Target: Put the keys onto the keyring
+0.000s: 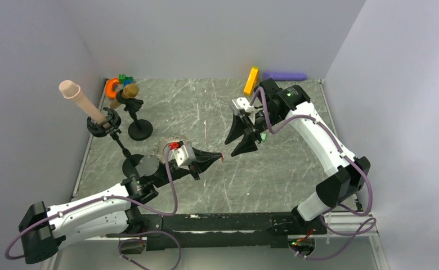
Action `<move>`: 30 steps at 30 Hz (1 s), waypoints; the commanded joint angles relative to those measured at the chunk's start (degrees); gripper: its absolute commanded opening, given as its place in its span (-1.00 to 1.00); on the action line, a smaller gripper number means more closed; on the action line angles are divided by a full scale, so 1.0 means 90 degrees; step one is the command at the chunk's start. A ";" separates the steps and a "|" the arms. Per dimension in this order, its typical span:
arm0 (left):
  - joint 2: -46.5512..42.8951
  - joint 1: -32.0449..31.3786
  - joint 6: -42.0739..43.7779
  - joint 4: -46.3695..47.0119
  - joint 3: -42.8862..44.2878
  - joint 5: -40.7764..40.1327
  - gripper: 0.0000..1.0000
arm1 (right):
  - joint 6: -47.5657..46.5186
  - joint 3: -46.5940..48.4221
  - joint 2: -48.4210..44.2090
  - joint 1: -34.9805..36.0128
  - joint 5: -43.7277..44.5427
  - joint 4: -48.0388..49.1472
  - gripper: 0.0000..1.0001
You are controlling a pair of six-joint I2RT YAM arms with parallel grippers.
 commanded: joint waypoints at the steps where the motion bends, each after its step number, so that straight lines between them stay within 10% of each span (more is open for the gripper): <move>1: -0.0051 -0.0053 -0.0050 0.0753 -0.0076 -0.0111 -1.00 | -0.0131 -0.0079 -0.0154 0.0001 -0.0591 0.0238 0.04; 24: 0.0341 -0.0072 -0.0251 0.1338 -0.0075 -0.0003 -1.00 | 0.0031 -0.0069 -0.0081 0.0190 -0.0813 0.0431 -0.55; 30: 0.0395 -0.0079 -0.0279 0.1363 -0.0065 0.0007 -1.00 | 0.0048 -0.0120 -0.0112 0.0197 -0.0786 0.0480 -0.99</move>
